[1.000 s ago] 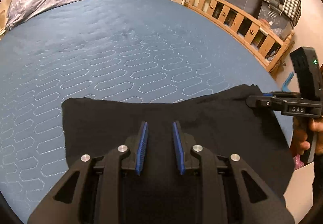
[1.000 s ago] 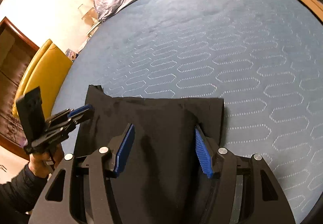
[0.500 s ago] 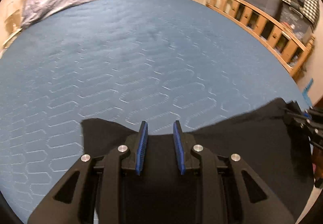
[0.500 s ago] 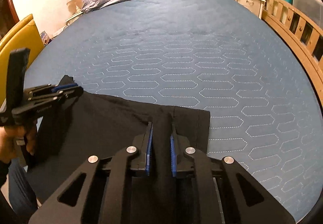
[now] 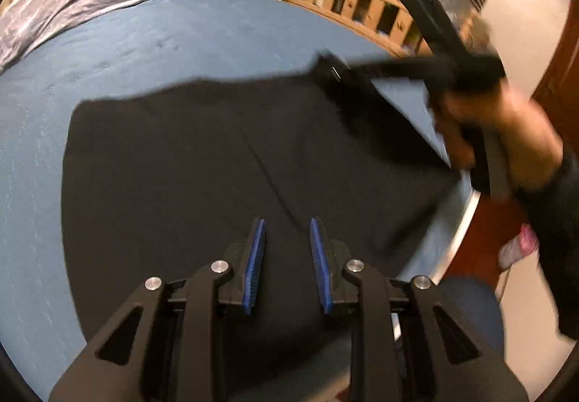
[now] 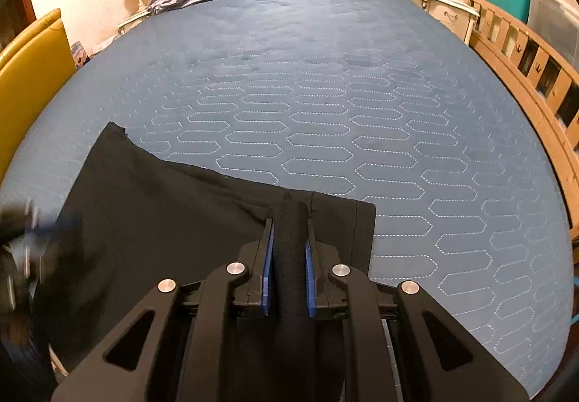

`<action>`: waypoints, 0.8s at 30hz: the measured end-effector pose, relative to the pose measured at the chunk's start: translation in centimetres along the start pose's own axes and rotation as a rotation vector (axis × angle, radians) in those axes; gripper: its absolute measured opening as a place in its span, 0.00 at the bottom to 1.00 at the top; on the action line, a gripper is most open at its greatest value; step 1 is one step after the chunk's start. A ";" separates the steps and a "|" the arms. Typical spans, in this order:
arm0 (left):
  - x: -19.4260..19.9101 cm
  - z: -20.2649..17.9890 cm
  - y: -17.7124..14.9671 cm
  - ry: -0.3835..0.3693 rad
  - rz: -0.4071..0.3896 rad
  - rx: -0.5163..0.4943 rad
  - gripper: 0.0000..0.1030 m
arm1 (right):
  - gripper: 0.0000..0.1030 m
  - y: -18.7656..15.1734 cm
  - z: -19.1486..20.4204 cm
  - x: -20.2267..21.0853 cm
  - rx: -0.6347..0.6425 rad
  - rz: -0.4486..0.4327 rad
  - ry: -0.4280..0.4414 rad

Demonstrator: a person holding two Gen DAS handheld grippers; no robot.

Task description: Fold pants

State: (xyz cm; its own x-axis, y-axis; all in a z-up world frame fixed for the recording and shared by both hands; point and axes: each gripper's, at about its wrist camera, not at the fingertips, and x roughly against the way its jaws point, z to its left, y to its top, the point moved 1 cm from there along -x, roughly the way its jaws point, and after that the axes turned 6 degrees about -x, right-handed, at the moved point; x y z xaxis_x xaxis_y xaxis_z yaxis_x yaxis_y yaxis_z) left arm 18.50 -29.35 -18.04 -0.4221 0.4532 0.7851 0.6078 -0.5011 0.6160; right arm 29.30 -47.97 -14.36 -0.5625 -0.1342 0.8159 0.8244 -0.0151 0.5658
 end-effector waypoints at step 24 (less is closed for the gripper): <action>8.0 2.6 -5.1 0.210 -0.115 0.153 0.33 | 0.55 -3.4 -4.4 9.6 -0.185 -0.120 0.033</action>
State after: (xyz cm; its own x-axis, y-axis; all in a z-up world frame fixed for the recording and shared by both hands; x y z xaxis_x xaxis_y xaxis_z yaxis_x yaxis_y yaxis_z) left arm 13.78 -21.20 -15.07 -0.6148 0.3299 0.7164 0.6356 -0.3305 0.6977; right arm 21.36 -53.58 -8.97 -0.6570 -0.1527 0.7382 0.7513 -0.2136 0.6245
